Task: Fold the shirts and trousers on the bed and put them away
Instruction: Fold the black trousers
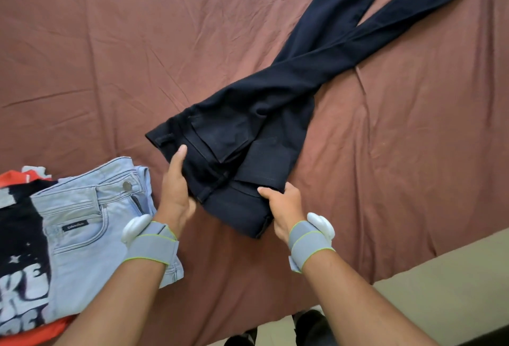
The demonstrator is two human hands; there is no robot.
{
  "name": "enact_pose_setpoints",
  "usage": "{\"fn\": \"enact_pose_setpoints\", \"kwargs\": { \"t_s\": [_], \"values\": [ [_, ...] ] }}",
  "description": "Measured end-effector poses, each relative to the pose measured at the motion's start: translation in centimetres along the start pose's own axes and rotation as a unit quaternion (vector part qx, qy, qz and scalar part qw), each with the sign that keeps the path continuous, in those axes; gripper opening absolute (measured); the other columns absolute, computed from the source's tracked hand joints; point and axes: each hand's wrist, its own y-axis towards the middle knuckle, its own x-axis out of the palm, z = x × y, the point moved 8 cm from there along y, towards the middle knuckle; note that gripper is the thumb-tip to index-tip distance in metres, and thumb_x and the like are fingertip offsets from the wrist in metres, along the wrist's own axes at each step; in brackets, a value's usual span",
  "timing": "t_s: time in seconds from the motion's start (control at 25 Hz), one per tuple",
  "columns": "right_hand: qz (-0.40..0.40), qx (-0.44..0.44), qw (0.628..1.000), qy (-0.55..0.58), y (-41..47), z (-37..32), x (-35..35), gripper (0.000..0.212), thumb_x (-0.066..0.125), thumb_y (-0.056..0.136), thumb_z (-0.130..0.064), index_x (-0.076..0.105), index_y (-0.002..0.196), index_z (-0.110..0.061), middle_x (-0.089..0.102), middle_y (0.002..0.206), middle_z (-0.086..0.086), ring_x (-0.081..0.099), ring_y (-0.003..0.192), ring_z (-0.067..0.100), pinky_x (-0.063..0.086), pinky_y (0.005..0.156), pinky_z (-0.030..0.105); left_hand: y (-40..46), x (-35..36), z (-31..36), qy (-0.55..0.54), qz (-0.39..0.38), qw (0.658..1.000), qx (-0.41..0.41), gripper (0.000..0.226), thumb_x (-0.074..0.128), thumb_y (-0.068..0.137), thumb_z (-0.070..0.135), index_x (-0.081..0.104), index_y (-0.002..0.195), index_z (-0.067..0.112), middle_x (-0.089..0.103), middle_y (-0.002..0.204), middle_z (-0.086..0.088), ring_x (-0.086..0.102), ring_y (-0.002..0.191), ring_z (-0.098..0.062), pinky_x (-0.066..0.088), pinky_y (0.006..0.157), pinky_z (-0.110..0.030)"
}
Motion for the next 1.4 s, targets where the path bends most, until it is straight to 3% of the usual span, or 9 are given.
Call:
{"fn": "enact_pose_setpoints", "kwargs": {
  "t_s": [0.12, 0.24, 0.32, 0.48, 0.6, 0.76, 0.92, 1.12, 1.4],
  "values": [
    [0.003, -0.082, 0.992, 0.092, -0.3, -4.9, 0.0, 0.031, 0.063, 0.073, 0.003, 0.066, 0.099, -0.014, 0.071, 0.093, 0.006, 0.064, 0.085, 0.021, 0.055, 0.079, 0.038, 0.5, 3.2, 2.5, 0.049, 0.052, 0.997, 0.027, 0.021, 0.063, 0.094, 0.02, 0.066, 0.111, 0.008, 0.073, 0.108, -0.007, 0.072, 0.095, -0.019, 0.058, 0.074, -0.031],
    [0.005, -0.175, 0.968, 0.18, -0.3, -16.4, 1.1, 0.05, 0.061, 0.07, -0.005, 0.06, 0.119, -0.011, 0.067, 0.114, 0.01, 0.064, 0.1, 0.023, 0.052, 0.095, 0.048, 0.8, 12.6, 7.7, 0.029, 0.036, 0.998, 0.052, 0.026, 0.059, 0.097, 0.017, 0.059, 0.117, 0.002, 0.068, 0.111, -0.012, 0.069, 0.089, -0.022, 0.056, 0.069, -0.032],
    [0.017, -0.234, 0.943, 0.238, -1.6, -26.5, 1.9, 0.067, 0.063, 0.071, -0.004, 0.048, 0.137, -0.008, 0.057, 0.132, 0.013, 0.058, 0.117, 0.029, 0.047, 0.101, 0.05, 1.1, 19.9, 15.5, -0.047, -0.005, 0.99, 0.131, 0.035, 0.058, 0.097, 0.017, 0.052, 0.125, -0.003, 0.066, 0.114, -0.016, 0.067, 0.094, -0.028, 0.056, 0.072, -0.035],
    [-0.03, -0.381, 0.872, 0.304, -9.0, -39.7, 3.3, 0.058, 0.065, 0.066, -0.004, 0.055, 0.123, -0.007, 0.063, 0.117, 0.015, 0.063, 0.102, 0.029, 0.05, 0.097, 0.051, -1.0, 26.2, 31.1, -0.151, -0.14, 0.931, 0.3, 0.038, 0.056, 0.098, 0.019, 0.056, 0.126, -0.007, 0.067, 0.12, -0.022, 0.066, 0.108, -0.037, 0.053, 0.094, -0.054],
    [0.011, -0.357, 0.91, 0.21, -9.0, -32.2, 4.2, 0.072, 0.07, 0.066, -0.015, 0.047, 0.135, -0.01, 0.061, 0.128, 0.008, 0.06, 0.114, 0.023, 0.047, 0.102, 0.042, -0.4, 18.8, 27.1, -0.157, -0.053, 0.953, 0.252, 0.029, 0.057, 0.098, 0.013, 0.058, 0.123, 0.0, 0.069, 0.116, -0.019, 0.07, 0.098, -0.033, 0.058, 0.083, -0.049],
    [0.087, -0.206, 0.974, -0.033, -5.5, -8.7, -0.4, 0.04, 0.071, 0.075, -0.011, 0.055, 0.111, -0.017, 0.067, 0.105, 0.002, 0.064, 0.099, 0.027, 0.051, 0.091, 0.043, -1.4, -1.6, 3.2, -0.139, 0.14, 0.98, 0.009, 0.044, 0.055, 0.099, 0.027, 0.052, 0.135, 0.0, 0.058, 0.134, -0.016, 0.064, 0.1, -0.026, 0.058, 0.08, -0.041],
    [0.099, -0.122, 0.968, -0.196, -4.6, 3.0, -6.5, 0.033, 0.07, 0.082, -0.015, 0.052, 0.109, -0.022, 0.067, 0.104, 0.002, 0.062, 0.102, 0.03, 0.049, 0.092, 0.045, -7.0, -10.1, -8.7, -0.124, 0.153, 0.971, -0.134, 0.03, 0.049, 0.1, 0.003, 0.056, 0.129, 0.009, 0.059, 0.125, -0.001, 0.059, 0.105, -0.01, 0.051, 0.067, -0.01],
    [0.116, -0.152, 0.962, -0.193, -3.9, 0.7, -6.5, 0.046, 0.068, 0.083, -0.015, 0.049, 0.124, -0.024, 0.066, 0.117, 0.002, 0.061, 0.109, 0.024, 0.047, 0.098, 0.043, -4.2, -10.6, -4.9, -0.083, 0.134, 0.987, -0.034, 0.039, 0.072, 0.087, 0.021, 0.064, 0.126, 0.016, 0.069, 0.121, -0.003, 0.066, 0.11, -0.019, 0.056, 0.092, -0.039],
    [0.18, -0.16, 0.944, -0.226, -6.3, 0.3, -9.2, 0.04, 0.064, 0.084, -0.01, 0.052, 0.121, -0.017, 0.066, 0.114, 0.006, 0.058, 0.108, 0.032, 0.044, 0.087, 0.035, -7.4, -13.5, -6.8, 0.051, 0.175, 0.983, 0.011, 0.027, 0.067, 0.091, 0.01, 0.067, 0.117, 0.017, 0.07, 0.114, 0.001, 0.062, 0.115, -0.022, 0.048, 0.103, -0.042]
  ]
}}
